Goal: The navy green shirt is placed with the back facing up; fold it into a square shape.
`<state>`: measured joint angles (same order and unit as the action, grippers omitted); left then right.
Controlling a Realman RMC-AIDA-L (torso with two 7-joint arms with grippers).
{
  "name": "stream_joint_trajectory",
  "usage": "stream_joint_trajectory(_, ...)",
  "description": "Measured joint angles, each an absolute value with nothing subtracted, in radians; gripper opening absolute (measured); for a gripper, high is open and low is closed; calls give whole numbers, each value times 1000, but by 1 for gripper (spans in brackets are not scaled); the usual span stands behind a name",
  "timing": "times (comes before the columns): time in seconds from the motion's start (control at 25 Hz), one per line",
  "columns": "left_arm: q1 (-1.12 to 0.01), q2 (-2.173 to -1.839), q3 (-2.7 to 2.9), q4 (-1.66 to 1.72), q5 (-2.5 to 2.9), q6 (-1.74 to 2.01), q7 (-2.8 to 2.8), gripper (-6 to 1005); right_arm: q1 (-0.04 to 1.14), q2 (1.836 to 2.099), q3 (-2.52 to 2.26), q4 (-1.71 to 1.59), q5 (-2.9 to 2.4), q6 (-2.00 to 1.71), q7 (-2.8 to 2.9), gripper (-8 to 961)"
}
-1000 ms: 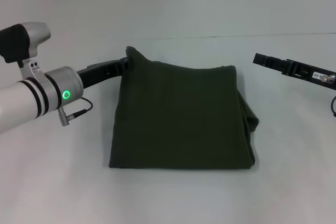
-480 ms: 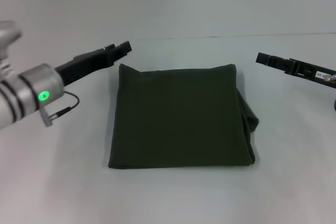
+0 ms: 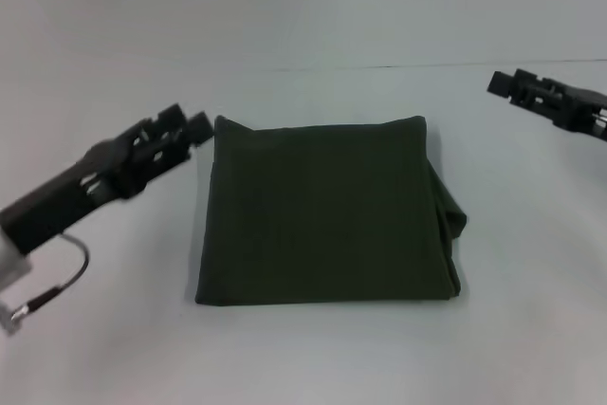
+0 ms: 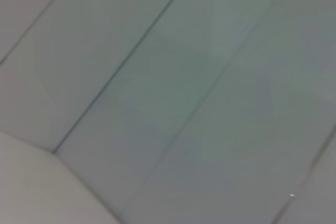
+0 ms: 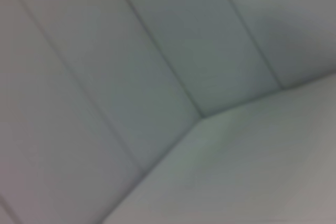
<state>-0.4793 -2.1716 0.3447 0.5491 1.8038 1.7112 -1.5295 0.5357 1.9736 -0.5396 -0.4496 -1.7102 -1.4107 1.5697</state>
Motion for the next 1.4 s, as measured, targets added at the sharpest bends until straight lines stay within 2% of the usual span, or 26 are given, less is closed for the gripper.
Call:
stream_joint_trajectory(0.08,-448,-2174,327,548,1806,1765,-1485,896,524,1981,-536,-454,-1707,-1467,1516,722)
stream_joint_trajectory(0.16,-422,-2175,309,544,1812,1804,-1454,895,512,1992,-538,-460,-1706,-1522,1457,740)
stream_joint_trajectory(0.28,-390,-2176,293,546,1816,1849,-1420,894,498,2012,-548,-467,-1712,-1601,1370,904)
stream_joint_trajectory(0.36,-369,-2177,277,549,1829,1893,-1391,893,483,2030,-576,-471,-1715,-1677,1286,908)
stream_joint_trajectory(0.44,-361,-2177,269,554,1865,1928,-1356,892,477,2037,-614,-474,-1719,-1712,1251,911)
stream_joint_trajectory(1.04,-403,-2176,351,576,2174,1937,-1209,889,560,2044,-732,-492,-2043,-1686,1395,916)
stream_joint_trajectory(1.4,-418,-2174,382,584,2209,1927,-1238,888,557,2026,-734,-493,-2055,-1727,1411,916)
